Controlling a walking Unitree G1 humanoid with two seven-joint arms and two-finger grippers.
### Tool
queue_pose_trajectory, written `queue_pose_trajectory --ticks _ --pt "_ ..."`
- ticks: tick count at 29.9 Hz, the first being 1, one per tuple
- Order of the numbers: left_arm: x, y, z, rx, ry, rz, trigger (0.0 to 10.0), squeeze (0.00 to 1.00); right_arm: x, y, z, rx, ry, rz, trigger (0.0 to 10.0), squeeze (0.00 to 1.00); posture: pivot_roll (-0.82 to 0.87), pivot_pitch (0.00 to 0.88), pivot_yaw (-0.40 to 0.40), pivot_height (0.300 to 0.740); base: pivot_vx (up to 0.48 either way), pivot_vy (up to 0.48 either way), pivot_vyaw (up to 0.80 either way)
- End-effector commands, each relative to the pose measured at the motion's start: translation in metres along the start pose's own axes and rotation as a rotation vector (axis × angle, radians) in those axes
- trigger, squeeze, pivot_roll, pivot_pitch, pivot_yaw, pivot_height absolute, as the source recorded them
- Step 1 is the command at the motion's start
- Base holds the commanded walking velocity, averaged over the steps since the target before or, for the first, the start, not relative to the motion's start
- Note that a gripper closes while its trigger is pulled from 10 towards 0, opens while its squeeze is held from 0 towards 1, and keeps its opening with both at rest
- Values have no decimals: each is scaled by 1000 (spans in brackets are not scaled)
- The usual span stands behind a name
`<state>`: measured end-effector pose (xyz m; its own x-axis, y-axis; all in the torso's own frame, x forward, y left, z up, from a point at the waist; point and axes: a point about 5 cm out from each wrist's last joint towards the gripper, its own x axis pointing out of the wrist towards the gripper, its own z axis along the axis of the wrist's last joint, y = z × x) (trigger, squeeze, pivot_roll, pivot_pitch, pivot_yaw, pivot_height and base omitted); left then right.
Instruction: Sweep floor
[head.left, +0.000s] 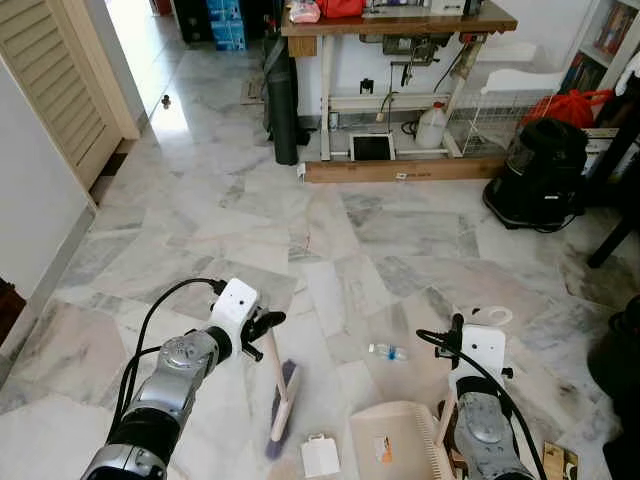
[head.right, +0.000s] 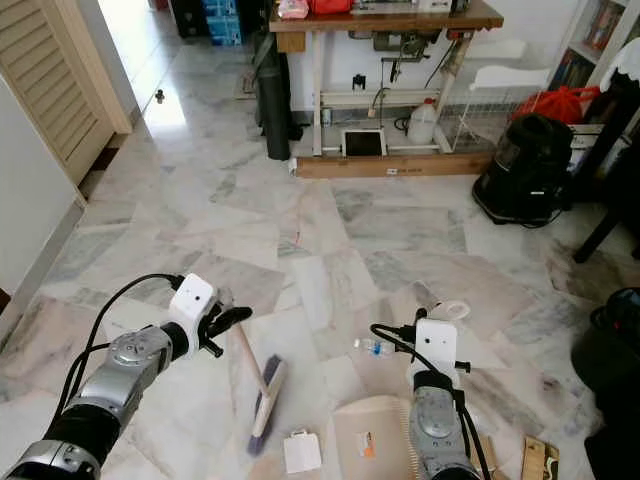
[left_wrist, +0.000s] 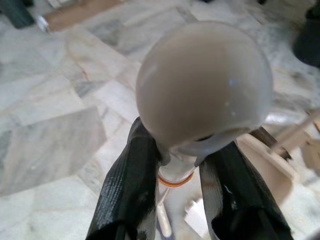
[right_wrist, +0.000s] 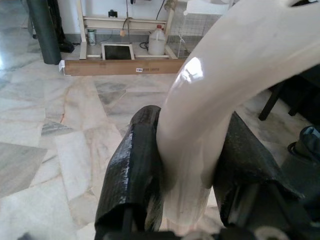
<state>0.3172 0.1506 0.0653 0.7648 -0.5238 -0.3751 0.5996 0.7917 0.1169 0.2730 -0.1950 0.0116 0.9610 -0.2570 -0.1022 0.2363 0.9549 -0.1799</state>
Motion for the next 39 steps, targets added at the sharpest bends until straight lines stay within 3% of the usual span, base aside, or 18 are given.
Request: queue_pose_trajectory --ticks 1,5,14,20,26,31,35,39 --pt "-5 -6 -23 -43 124 -53 10000 0 -9 3 -15 -1 89 15 10000 0 -22 78 34 740 0 0 0" --pt "-8 -8 -20 -110 141 -95 10000 0 -8 4 -15 -1 92 18 10000 0 -17 75 35 740 0 0 0" --pt "-14 -2 -17 -219 250 -26 10000 0 -5 3 -12 -1 86 14 10000 0 -16 67 35 740 0 0 0" --pt "-4 4 11 -412 107 71 10000 0 -4 5 -11 4 87 17 10000 0 -16 65 33 740 0 0 0" --pt "1 2 22 -418 88 65 10000 0 -2 4 -10 5 86 19 10000 0 -20 56 31 740 0 0 0" --pt "2 2 34 -529 29 44 10000 0 0 2 -8 7 84 12 10000 0 -21 49 30 740 0 0 0" --pt "3 3 40 -510 8 55 10000 0 0 2 -8 9 84 11 10000 0 -18 45 29 740 0 0 0" --pt "2 14 56 -564 -96 109 10000 0 1 2 -7 14 83 12 10000 0 -18 40 27 740 0 0 0"
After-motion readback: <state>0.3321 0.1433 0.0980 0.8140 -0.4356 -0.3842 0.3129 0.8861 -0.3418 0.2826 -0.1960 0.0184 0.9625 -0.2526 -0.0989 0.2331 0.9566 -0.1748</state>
